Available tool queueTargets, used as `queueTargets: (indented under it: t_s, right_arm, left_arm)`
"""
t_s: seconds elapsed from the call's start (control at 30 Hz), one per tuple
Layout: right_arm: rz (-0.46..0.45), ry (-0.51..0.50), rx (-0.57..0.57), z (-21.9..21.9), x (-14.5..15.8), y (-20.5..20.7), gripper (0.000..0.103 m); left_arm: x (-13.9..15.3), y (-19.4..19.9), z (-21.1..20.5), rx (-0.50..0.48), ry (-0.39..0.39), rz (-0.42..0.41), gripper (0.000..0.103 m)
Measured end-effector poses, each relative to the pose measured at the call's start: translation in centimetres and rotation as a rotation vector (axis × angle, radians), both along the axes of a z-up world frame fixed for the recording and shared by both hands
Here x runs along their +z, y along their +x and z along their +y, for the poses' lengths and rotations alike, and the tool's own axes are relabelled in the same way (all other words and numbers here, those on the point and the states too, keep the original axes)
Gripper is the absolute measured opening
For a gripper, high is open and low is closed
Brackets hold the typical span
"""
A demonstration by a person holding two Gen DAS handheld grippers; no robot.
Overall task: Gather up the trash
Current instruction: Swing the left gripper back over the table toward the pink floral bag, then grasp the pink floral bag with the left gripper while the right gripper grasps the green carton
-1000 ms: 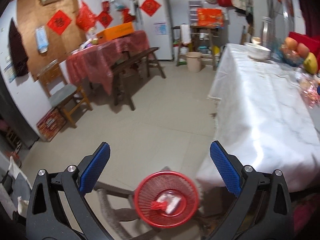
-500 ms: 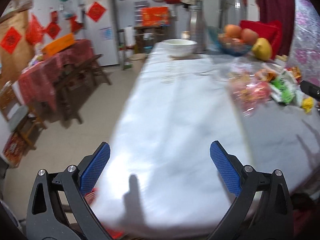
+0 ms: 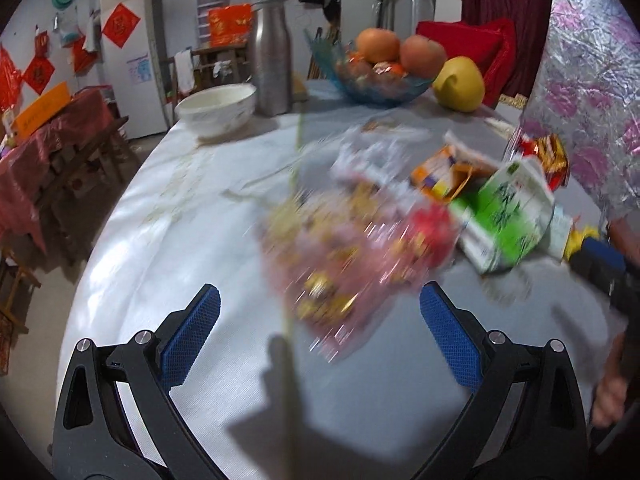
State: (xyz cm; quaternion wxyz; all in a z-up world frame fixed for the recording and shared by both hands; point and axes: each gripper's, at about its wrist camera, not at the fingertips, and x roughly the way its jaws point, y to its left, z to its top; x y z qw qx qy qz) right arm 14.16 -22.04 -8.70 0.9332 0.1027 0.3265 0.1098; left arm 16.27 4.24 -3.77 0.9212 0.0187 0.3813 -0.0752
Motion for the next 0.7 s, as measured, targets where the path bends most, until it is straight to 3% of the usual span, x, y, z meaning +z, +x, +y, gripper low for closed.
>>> queueTargets:
  t_s: [0.1,0.23,0.33,0.47,0.7]
  right_arm:
    - [0.004,0.022,0.024,0.1,-0.1,-0.2,0.097]
    - [-0.004,0.046,0.036,0.3,0.1,-0.9,0.097]
    - [0.003,0.082,0.036,-0.4,-0.1,-0.8,0.097]
    - [0.013,0.136,0.027,-1.1,-0.2,-0.8,0.097]
    - [-0.003,0.128,0.014,-0.8,-0.2,-1.1,0.097]
  left_arm:
    - [0.2,1.4,-1.5,-0.011,-0.013,-0.013,0.096]
    - [-1.2,3.4,-2.5,0.033,0.073,0.011,0.096]
    - [-2.2,3.9,-0.8,0.083,0.101,0.051,0.096]
    - [-2.0,2.9,3.2,0.148,0.066,0.052,0.096]
    - [-2.4,2.6,6.5,0.146,-0.116,0.091,0.096]
